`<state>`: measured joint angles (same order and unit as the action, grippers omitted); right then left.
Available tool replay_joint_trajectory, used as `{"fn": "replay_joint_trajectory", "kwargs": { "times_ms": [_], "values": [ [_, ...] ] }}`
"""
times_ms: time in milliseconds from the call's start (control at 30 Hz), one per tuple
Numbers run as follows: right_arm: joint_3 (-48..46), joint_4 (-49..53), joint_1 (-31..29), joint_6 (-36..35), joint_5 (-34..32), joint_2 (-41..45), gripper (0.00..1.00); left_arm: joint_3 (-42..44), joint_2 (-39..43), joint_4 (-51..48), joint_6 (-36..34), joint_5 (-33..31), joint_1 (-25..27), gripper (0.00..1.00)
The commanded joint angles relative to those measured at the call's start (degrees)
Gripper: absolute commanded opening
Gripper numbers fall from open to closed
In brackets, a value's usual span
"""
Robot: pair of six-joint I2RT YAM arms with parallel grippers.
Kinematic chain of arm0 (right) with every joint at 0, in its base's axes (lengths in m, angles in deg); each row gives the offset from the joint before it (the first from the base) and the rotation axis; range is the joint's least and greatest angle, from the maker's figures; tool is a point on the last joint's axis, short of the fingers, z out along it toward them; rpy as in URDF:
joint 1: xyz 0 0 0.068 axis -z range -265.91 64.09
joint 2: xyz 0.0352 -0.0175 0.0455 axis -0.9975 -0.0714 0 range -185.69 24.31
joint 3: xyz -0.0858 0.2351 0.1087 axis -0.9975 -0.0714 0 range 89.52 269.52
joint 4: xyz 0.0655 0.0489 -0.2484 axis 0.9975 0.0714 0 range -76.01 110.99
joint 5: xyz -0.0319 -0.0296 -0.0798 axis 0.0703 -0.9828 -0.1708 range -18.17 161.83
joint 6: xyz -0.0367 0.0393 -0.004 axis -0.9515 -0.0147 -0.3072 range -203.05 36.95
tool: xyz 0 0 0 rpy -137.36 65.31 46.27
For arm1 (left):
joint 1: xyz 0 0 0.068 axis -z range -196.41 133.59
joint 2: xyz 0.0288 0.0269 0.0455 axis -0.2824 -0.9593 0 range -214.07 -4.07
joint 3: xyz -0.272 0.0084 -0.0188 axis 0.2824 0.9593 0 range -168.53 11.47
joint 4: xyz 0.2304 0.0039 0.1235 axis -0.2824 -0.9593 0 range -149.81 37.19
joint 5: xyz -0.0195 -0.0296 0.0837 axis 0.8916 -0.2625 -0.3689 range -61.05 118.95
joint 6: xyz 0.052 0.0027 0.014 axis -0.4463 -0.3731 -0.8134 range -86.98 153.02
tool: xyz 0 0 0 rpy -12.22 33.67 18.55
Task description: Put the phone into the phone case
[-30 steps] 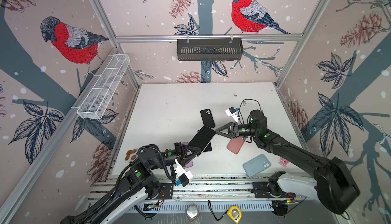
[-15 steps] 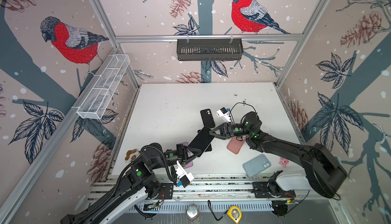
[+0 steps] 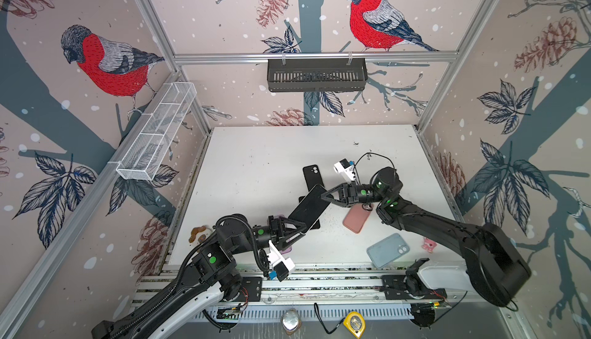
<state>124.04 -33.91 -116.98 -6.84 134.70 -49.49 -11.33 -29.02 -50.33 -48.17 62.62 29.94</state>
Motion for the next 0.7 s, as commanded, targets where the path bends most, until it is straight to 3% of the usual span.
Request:
{"fn": "replay_joint_trajectory", "kwargs": {
  "times_ms": [0,100,167,267,333,400,433,533,667],
  "values": [
    [0.1,4.6,4.6,-5.3,-1.6,4.4,0.02,-1.1,-0.1,6.3,21.4,0.7,0.1,0.48],
    [3.8,24.9,11.4,-18.0,-4.6,9.5,0.01,-4.7,-2.2,5.9,37.7,-2.2,0.1,0.53],
    [8.8,42.2,14.7,-30.1,-10.5,12.3,0.01,-7.7,-5.3,7.8,55.2,-7.2,0.1,0.57],
    [13.5,53.7,15.5,-39.7,-19.0,16.0,0.01,-13.1,-11.7,7.3,77.5,-16.6,0.0,0.55],
    [13.2,51.8,15.5,-40.4,-20.6,19.8,0.02,-17.3,-17.8,5.1,89.3,-19.1,-1.2,0.6],
    [10.2,42.4,15.6,-37.8,-20.4,24.4,0.06,-19.4,-22.9,7.0,97.7,-11.3,-4.5,0.73],
    [7.5,35.3,15.4,-36.4,-19.3,26.9,0.07,-19.2,-24.8,10.5,103.0,-6.6,-6.5,0.74],
    [0.2,20.2,14.8,-35.6,-22.9,35.8,0.06,-16.3,-27.0,22.9,113.5,-1.1,-9.0,0.65],
    [-7.4,8.7,14.4,-32.4,-28.3,43.8,0.05,-16.6,-30.2,27.5,118.2,1.8,-9.5,0.59]
  ]
}}
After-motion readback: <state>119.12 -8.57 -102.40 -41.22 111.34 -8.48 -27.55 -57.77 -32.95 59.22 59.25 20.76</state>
